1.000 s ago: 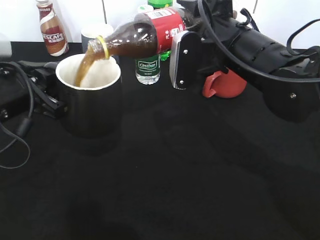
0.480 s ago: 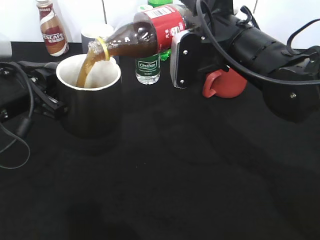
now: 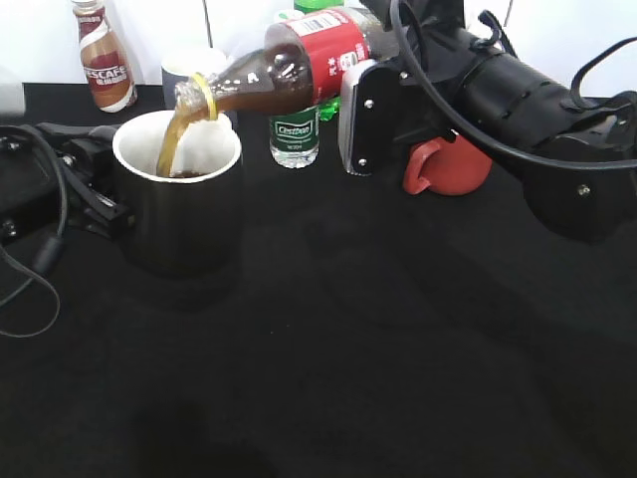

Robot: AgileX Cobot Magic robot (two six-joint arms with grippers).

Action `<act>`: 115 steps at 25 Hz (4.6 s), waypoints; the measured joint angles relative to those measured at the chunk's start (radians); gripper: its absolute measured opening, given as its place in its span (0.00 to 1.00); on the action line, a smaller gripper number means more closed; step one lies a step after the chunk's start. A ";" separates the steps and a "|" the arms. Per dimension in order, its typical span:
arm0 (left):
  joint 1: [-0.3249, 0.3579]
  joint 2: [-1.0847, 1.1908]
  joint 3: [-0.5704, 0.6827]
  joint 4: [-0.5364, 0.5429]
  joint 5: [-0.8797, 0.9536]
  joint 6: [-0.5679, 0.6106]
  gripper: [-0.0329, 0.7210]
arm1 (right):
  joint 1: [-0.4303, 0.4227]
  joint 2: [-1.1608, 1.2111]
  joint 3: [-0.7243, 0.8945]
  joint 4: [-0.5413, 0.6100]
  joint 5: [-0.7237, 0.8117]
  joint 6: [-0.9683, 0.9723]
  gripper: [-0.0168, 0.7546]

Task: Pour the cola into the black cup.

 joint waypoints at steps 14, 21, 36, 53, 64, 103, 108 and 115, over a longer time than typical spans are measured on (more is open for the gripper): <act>0.000 0.001 0.000 0.001 0.001 0.001 0.13 | 0.000 0.000 -0.002 -0.001 0.072 0.418 0.52; 0.000 0.001 0.000 -0.007 -0.008 0.003 0.13 | 0.000 0.000 -0.002 -0.004 0.077 1.414 0.52; 0.445 0.141 -0.037 -0.219 -0.185 0.057 0.13 | -0.059 -0.410 0.248 0.187 0.325 1.527 0.52; 0.349 0.736 -0.517 -0.207 -0.277 0.053 0.13 | -0.059 -0.413 0.249 0.179 0.379 1.522 0.52; 0.348 0.538 -0.209 -0.229 -0.249 0.037 0.48 | -0.168 -0.413 0.249 0.179 0.372 1.522 0.52; 0.269 -0.340 -0.384 -0.395 1.698 0.018 0.48 | -0.260 -0.288 0.123 -0.424 1.450 2.037 0.78; 0.269 -0.576 -0.389 -0.483 1.922 0.180 0.49 | -0.142 -0.588 0.035 -0.116 1.803 1.746 0.78; 0.269 -1.040 -0.198 -0.421 1.904 0.212 0.51 | -0.141 -1.218 0.243 -0.112 1.901 1.729 0.78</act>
